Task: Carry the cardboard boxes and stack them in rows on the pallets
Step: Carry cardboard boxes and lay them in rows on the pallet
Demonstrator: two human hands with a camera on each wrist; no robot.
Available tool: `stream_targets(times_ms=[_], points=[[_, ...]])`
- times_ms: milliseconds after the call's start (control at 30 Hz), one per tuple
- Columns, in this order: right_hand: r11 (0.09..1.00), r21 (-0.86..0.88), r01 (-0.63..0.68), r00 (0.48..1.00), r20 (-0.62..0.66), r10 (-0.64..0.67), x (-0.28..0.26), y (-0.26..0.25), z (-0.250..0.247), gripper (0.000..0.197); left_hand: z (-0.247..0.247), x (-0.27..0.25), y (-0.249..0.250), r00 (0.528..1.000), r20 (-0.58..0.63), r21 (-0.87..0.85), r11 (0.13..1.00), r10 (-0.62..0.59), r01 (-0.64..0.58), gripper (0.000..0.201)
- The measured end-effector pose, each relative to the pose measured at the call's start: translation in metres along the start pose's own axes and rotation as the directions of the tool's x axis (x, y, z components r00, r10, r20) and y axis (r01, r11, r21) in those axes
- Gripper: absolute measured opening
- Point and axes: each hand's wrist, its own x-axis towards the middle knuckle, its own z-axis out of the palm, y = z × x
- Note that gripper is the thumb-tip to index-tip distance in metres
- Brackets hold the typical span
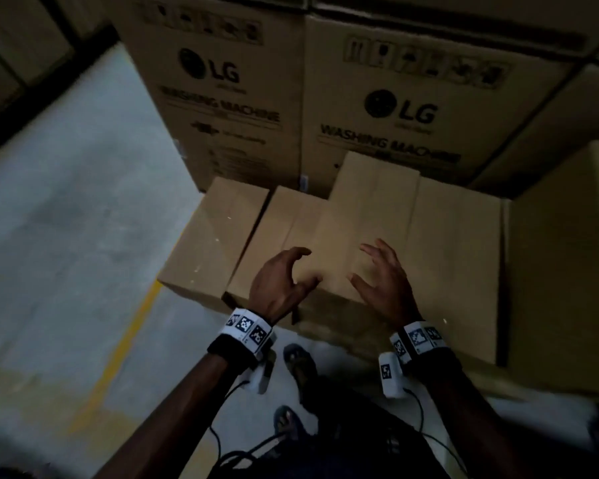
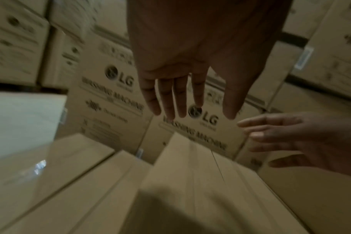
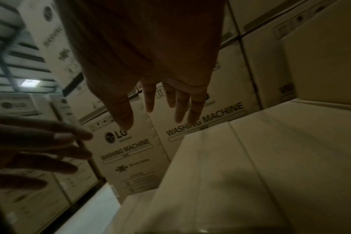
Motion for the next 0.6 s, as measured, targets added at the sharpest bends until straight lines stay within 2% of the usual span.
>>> stream_targets(times_ms=[133,200,300,400,467,600], points=[[0.989,-0.039,-0.141,0.99,0.023,0.142,-0.039,0.044,-0.015,0.062,0.056,0.007,-0.004,0.972,0.23,0.102,0.995,-0.047,0.024,0.078],[0.983,-0.029,-0.184,0.982,0.032,0.185,-0.049,0.058,-0.021,0.063,0.075,0.013,-0.006,0.953,0.291,0.157,0.987,-0.085,0.04,0.088],[0.956,0.013,-0.294,0.954,0.069,0.293,-0.052,0.083,-0.021,0.066,0.098,0.028,-0.008,0.94,0.321,0.246,0.969,-0.117,0.036,0.094],[0.926,-0.007,-0.378,0.911,0.179,0.373,-0.039,0.102,-0.01,0.073,0.11,0.044,-0.015,0.927,0.34,0.313,0.948,-0.158,0.047,0.097],[0.924,-0.022,-0.382,0.892,0.252,0.375,-0.025,0.116,-0.002,0.075,0.118,0.057,-0.018,0.913,0.361,0.351,0.935,-0.19,0.056,0.098],[0.922,-0.073,-0.379,0.875,0.296,0.383,-0.008,0.124,0.017,0.076,0.122,0.062,-0.032,0.891,0.389,0.437,0.898,-0.235,0.046,0.094]])
